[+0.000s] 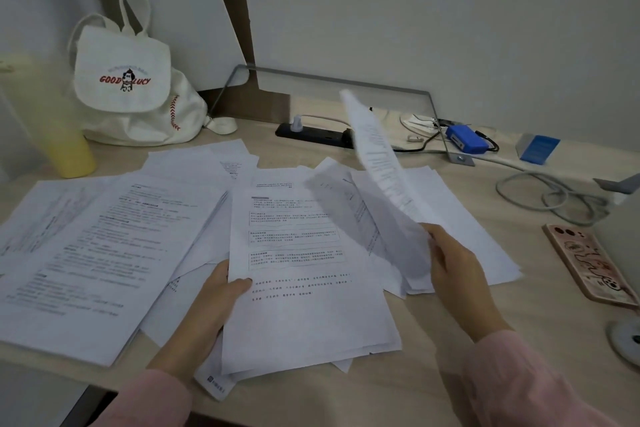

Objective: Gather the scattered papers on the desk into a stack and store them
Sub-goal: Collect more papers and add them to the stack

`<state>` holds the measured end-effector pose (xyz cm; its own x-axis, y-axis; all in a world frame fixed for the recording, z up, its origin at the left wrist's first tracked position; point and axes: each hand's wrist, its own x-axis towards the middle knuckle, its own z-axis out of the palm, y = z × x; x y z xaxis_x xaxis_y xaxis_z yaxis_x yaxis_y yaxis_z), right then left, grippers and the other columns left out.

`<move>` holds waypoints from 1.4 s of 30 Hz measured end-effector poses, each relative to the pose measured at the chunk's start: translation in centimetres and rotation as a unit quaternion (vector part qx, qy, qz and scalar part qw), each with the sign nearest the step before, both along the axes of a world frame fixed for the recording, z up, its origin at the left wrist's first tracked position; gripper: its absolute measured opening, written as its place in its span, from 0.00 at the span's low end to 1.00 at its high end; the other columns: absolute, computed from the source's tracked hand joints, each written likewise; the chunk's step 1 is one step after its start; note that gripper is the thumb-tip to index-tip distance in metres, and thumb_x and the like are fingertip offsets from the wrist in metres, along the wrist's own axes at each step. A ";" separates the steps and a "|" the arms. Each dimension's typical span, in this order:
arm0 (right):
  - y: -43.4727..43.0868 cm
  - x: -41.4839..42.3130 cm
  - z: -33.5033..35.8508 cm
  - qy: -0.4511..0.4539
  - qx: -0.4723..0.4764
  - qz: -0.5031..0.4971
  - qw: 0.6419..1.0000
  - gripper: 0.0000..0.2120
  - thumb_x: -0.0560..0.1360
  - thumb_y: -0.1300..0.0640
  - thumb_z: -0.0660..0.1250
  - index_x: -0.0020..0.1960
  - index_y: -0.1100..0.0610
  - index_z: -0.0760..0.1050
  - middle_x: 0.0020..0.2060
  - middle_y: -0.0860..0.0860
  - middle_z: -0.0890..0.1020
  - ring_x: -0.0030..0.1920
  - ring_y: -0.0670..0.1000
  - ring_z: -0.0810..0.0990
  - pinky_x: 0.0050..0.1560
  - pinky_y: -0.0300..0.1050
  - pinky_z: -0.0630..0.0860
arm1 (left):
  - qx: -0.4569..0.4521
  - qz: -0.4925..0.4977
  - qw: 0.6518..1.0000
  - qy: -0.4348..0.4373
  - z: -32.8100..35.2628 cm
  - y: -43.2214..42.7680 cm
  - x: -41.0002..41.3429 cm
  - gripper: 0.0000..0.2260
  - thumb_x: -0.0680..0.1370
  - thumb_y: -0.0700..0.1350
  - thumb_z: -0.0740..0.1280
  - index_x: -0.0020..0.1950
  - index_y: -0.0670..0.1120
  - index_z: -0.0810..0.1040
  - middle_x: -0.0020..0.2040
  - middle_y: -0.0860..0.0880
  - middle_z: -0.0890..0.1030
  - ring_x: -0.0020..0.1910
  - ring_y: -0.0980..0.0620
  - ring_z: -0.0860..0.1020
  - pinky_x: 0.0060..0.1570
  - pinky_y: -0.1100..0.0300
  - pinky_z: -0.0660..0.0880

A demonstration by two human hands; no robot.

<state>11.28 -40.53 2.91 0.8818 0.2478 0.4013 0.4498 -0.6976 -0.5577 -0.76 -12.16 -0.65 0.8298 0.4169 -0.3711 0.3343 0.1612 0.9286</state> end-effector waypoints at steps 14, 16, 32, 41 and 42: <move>-1.5 2.0 -0.9 0.172 0.169 0.007 0.970 0.17 0.75 0.71 0.60 0.46 0.50 0.78 0.68 0.59 0.66 0.72 0.53 0.60 0.70 0.47 0.58 | -0.043 -0.022 0.999 -0.025 0.6 0.1 -0.3 0.18 0.77 0.37 0.62 0.67 0.47 0.73 0.61 0.46 0.80 0.58 0.45 0.78 0.62 0.47 0.72; -1.3 2.4 -1.0 0.210 0.213 -0.035 0.954 0.13 0.78 0.65 0.59 0.58 0.53 0.75 0.70 0.56 0.65 0.71 0.53 0.62 0.67 0.46 0.62 | -0.056 -0.013 0.998 -0.012 0.4 0.2 -0.5 0.18 0.78 0.34 0.60 0.66 0.46 0.73 0.60 0.44 0.79 0.58 0.42 0.78 0.62 0.45 0.71; 1.8 1.0 -0.4 0.376 0.248 -0.062 0.891 0.17 0.75 0.70 0.54 0.59 0.56 0.69 0.55 0.58 0.78 0.51 0.60 0.78 0.52 0.55 0.76 | -0.004 -0.026 1.000 0.007 0.7 -0.1 -0.1 0.17 0.77 0.34 0.57 0.62 0.46 0.75 0.55 0.48 0.81 0.56 0.45 0.78 0.60 0.49 0.73; 6.8 2.5 0.8 0.320 0.225 0.022 0.920 0.17 0.77 0.67 0.55 0.60 0.52 0.71 0.47 0.52 0.81 0.46 0.53 0.81 0.46 0.46 0.78 | 0.048 -0.043 0.998 -0.013 0.7 -0.9 -0.4 0.09 0.76 0.50 0.66 0.56 0.58 0.76 0.49 0.58 0.83 0.47 0.57 0.82 0.44 0.61 0.77; 7.1 2.6 0.7 0.330 0.235 0.031 0.914 0.17 0.77 0.66 0.55 0.61 0.52 0.71 0.48 0.52 0.81 0.47 0.53 0.81 0.47 0.47 0.78 | 0.057 -0.050 0.997 -0.014 0.7 -0.9 -0.4 0.10 0.76 0.48 0.67 0.56 0.58 0.75 0.49 0.59 0.82 0.47 0.58 0.82 0.42 0.63 0.76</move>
<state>13.85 -33.41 3.61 0.9604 0.2423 -0.1372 -0.0618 -0.2951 -0.9535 -1.15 -13.07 0.05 0.8791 0.3691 -0.3015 0.3165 0.0210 0.9484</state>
